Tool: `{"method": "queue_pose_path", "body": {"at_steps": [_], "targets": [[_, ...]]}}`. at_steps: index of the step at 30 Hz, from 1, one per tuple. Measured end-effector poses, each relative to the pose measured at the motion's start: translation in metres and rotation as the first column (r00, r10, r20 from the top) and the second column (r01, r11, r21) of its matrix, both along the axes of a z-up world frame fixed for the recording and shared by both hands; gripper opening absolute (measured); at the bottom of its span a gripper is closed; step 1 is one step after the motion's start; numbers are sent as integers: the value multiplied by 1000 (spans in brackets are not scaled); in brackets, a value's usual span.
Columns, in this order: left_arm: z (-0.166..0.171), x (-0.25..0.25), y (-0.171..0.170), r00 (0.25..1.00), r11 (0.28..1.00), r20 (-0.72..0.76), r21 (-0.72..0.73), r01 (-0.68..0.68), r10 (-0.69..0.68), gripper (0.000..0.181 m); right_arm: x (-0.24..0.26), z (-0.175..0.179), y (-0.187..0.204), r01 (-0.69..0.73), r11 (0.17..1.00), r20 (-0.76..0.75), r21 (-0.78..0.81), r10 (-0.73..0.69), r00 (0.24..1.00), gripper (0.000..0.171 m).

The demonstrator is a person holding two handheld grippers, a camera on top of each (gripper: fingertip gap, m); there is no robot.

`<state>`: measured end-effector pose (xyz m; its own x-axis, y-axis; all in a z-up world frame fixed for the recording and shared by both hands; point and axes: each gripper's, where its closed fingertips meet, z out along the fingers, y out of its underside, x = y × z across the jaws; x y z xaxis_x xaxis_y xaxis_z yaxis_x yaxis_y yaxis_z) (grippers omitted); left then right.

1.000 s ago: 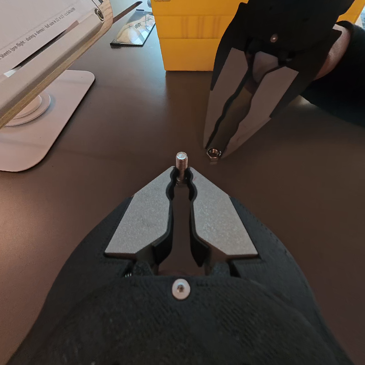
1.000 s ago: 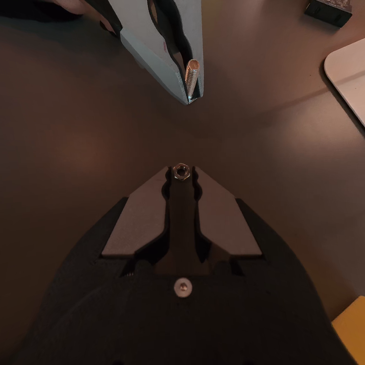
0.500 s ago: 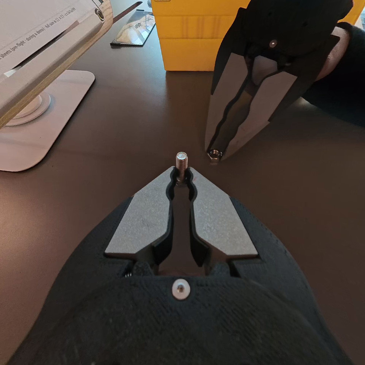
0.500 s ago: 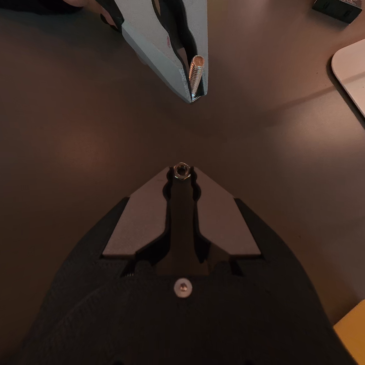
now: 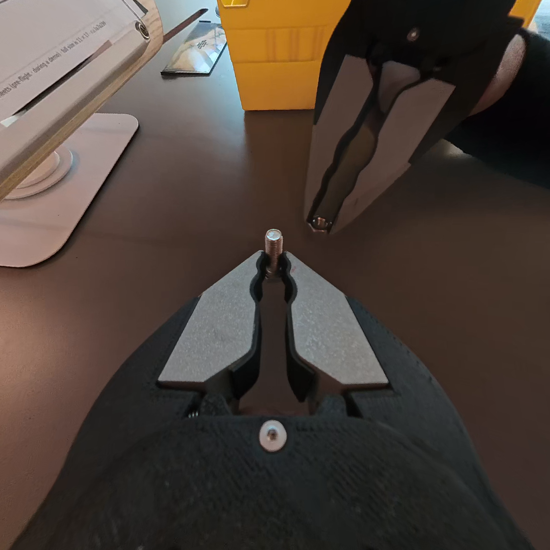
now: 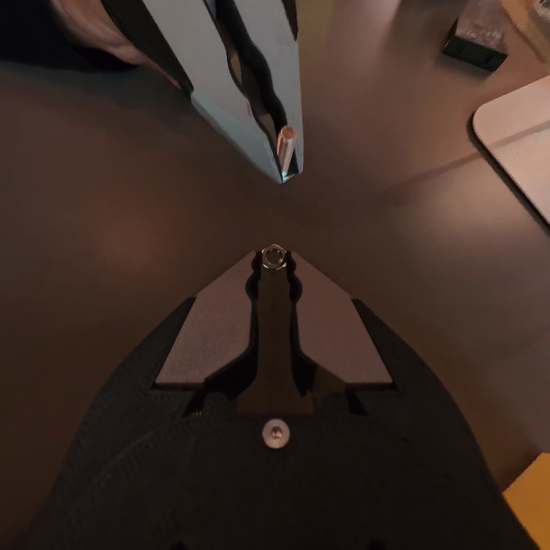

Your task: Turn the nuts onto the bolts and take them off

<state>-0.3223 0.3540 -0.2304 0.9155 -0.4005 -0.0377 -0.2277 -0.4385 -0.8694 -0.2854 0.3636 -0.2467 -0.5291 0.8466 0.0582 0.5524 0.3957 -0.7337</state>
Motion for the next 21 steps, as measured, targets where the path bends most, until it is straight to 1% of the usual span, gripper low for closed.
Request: {"method": "queue_pose_path", "body": {"at_steps": [2, 6, 10, 16, 21], "targets": [[1, -1, 0, 1000, 1000, 2, 2, -2, 2, 8, -5, 14, -2, 6, 999, -33, -39, -7, 999, 13], [6, -5, 0, 1000, 1000, 8, 17, -14, 14, 8, -24, 53, -4, 3, 997, -94, -71, -9, 996, 13], [7, -15, 1, 999, 999, 9, 16, -48, 47, 7, -46, 78, -7, -17, 996, -55, -93, 12, 998, 12], [9, -38, 2, 988, 990, 58, 1, -142, 142, 7, -75, 88, -12, -35, 999, 29, -6, 35, 999, 13], [12, -51, 1, 975, 983, 121, -10, -184, 184, 7, -92, 87, -22, -45, 999, 46, 0, 44, 998, 13]]}}
